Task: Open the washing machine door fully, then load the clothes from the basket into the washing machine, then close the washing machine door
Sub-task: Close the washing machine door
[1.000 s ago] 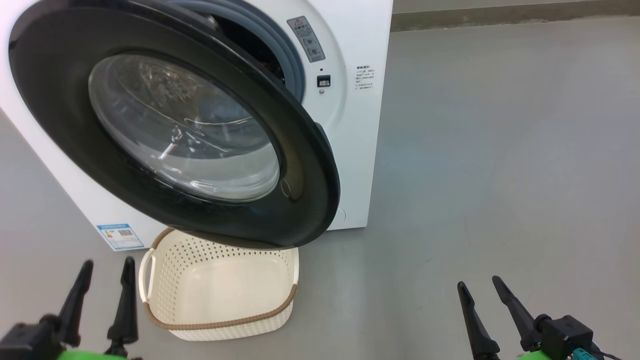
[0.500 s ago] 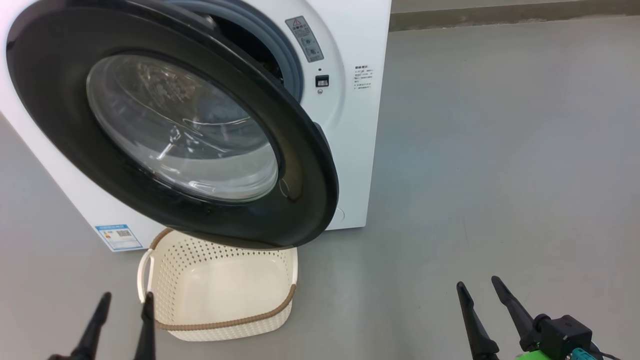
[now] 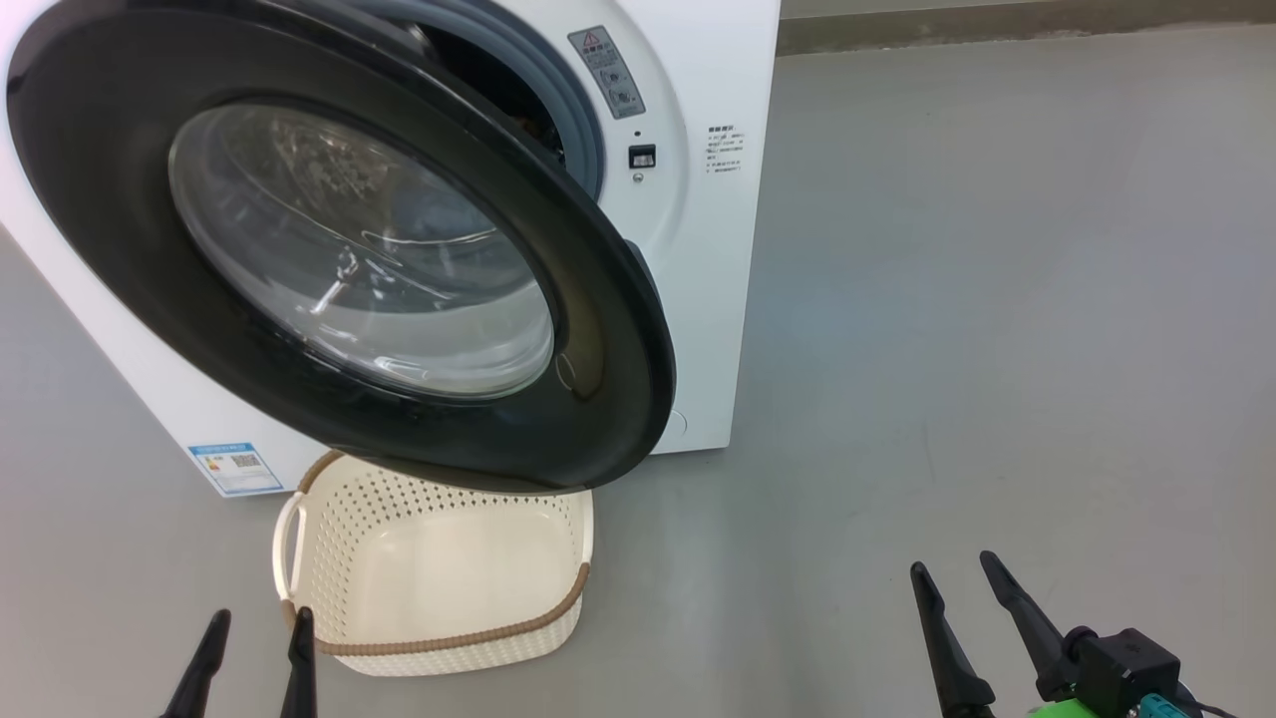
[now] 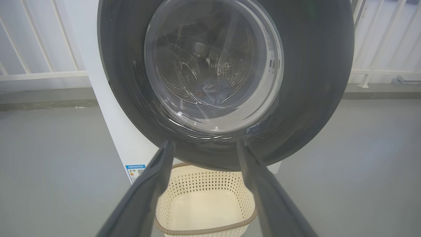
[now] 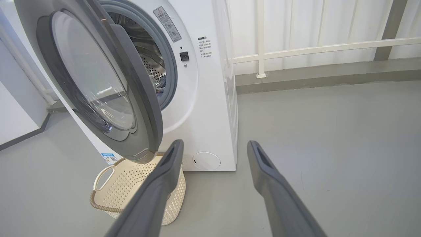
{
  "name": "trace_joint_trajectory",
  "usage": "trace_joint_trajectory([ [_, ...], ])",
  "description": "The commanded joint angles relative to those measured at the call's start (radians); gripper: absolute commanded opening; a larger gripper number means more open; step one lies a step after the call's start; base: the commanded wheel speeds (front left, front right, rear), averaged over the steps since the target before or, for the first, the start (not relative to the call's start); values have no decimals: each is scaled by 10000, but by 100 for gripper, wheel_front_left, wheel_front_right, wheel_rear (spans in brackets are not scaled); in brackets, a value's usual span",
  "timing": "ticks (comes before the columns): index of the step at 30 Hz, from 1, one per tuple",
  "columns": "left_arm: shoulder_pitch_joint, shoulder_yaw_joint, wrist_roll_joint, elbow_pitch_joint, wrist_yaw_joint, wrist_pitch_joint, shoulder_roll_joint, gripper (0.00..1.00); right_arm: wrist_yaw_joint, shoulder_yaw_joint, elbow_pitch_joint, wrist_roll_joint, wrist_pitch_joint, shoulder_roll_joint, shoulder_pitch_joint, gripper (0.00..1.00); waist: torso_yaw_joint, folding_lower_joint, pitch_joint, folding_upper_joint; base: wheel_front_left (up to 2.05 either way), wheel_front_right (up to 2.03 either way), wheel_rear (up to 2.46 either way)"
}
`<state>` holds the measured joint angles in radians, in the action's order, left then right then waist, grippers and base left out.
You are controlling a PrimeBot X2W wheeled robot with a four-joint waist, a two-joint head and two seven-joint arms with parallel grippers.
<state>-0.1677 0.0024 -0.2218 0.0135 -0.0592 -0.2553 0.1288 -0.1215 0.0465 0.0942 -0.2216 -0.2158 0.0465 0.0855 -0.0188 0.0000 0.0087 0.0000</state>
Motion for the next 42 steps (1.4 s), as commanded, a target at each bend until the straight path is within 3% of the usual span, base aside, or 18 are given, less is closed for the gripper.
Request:
trace_joint_trajectory([
  [1,144,398,73,-118,-60,-64,-13,100,-92,193,-243,105,-46,38,-237,100,2,0,12,0,0,0,0],
  [20,385,626,172,737,-204,-64,-277,100,-92,174,-333,189,7,38,-306,100,57,0,157,0,0,0,0],
  [42,418,795,338,779,-297,-64,-397,100,-92,157,-346,258,33,38,-265,100,83,0,53,0,0,0,0],
])
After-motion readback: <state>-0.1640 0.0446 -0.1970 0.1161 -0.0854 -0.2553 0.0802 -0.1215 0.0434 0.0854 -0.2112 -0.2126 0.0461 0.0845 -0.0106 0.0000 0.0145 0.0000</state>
